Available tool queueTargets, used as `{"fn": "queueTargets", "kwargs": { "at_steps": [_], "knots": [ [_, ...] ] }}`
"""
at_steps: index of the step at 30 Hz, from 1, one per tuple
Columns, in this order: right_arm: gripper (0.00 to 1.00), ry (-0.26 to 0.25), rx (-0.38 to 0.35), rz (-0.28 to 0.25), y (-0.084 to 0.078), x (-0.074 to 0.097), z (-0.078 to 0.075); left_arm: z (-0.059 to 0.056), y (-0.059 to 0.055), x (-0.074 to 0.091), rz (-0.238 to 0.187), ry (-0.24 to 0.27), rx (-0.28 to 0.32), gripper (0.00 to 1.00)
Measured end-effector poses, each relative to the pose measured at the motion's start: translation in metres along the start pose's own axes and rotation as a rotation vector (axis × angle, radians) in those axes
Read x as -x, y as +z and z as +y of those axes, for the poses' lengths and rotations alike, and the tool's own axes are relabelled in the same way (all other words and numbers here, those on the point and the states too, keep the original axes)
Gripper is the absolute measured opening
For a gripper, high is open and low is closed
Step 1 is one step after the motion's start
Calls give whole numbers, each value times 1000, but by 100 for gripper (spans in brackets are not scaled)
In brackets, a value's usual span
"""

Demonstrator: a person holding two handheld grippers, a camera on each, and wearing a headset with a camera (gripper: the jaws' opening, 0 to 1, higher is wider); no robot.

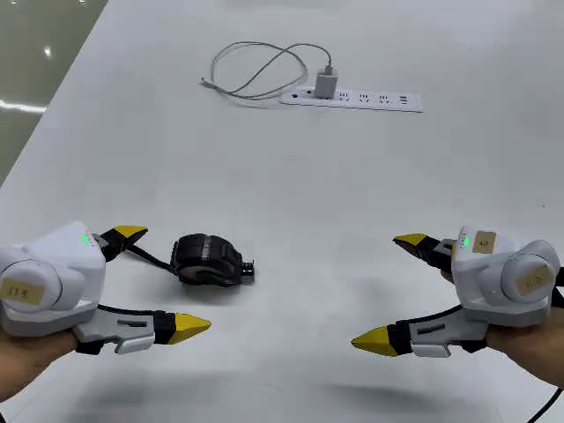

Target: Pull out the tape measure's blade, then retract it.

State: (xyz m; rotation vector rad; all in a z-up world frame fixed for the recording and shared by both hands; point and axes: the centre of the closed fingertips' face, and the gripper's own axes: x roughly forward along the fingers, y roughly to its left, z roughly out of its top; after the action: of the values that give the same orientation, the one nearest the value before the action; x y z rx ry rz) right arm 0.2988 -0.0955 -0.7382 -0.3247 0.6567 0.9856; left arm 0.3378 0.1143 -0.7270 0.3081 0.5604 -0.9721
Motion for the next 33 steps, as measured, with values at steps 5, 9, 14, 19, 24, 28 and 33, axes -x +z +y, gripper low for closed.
{"fn": "queueTargets", "kwargs": {
  "at_steps": [5, 9, 14, 19, 24, 28, 33],
  "knots": [
    [94, 14, 6, -1, 5, -7, -3, 5, -2, -5, 12, -10, -14, 91],
    [94, 25, 7, -1, 6, -13, -4, 8, -3, -11, 26, -16, -26, 91],
    [94, 47, 16, 4, 8, -22, -4, 7, -2, -18, 28, -30, -44, 89],
    [94, 67, 29, 14, 9, -30, -5, 8, -6, -26, 56, -54, -82, 87],
    [94, 89, 47, 26, 10, -38, -3, 11, -10, -32, 79, -77, -100, 81],
    [94, 105, 55, 31, 11, -44, -2, 12, -13, -35, 98, -95, -113, 76],
    [94, 121, 61, 33, 13, -51, -3, 15, -16, -38, 113, -113, -114, 66]
  ]
}}
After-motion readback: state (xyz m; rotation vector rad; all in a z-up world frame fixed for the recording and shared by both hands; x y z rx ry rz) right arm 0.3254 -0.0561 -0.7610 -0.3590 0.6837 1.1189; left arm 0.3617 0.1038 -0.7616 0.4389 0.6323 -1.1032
